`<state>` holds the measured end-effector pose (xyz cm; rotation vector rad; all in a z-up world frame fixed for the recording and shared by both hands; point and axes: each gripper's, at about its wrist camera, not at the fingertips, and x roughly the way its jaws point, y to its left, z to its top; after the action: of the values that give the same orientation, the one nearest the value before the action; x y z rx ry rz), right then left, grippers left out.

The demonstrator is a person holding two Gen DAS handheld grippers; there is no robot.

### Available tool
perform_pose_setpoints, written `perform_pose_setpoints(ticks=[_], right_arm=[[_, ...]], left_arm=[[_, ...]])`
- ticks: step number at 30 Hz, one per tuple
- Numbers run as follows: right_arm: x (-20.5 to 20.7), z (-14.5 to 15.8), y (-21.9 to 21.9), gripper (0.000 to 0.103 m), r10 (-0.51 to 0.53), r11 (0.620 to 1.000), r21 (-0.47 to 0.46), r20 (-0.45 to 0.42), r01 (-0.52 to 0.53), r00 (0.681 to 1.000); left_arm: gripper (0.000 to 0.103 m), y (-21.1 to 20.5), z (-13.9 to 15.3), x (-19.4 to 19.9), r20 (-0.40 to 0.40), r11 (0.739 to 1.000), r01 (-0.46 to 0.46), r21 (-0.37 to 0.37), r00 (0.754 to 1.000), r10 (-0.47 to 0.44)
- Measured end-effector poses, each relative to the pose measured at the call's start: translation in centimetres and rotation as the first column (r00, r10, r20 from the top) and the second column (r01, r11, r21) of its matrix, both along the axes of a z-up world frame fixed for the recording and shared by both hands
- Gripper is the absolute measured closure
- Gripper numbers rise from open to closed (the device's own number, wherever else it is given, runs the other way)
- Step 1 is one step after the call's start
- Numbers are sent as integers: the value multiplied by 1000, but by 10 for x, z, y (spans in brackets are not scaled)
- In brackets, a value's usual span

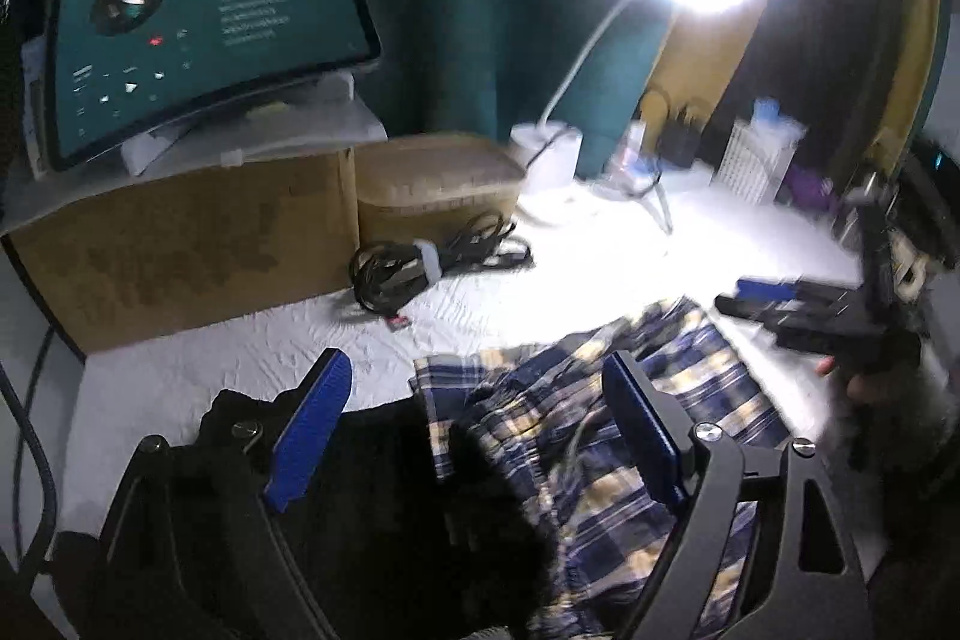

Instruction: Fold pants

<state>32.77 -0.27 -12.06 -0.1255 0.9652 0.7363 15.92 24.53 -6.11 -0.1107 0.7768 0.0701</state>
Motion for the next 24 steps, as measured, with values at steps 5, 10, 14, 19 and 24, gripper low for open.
perform_pose_setpoints(ticks=[5,10,14,19,24], right_arm=[[0,-16,9,45,25,1000,-16,-36,-26,999],[7,-30,15,45,37,999,-18,-57,-38,998],[12,-35,18,39,39,999,-26,-51,-40,998],[13,-33,15,36,21,999,-43,-29,-23,999],[2,-18,2,36,-11,997,-70,17,13,1000]], left_arm=[[18,0,-26,12,-80,998,-5,60,997,9],[18,13,-41,20,-99,996,-29,90,994,38],[16,20,-53,32,-106,991,-42,130,993,56],[16,31,-55,38,-111,994,-57,90,992,67],[16,29,-36,24,-84,997,-65,50,994,69]])
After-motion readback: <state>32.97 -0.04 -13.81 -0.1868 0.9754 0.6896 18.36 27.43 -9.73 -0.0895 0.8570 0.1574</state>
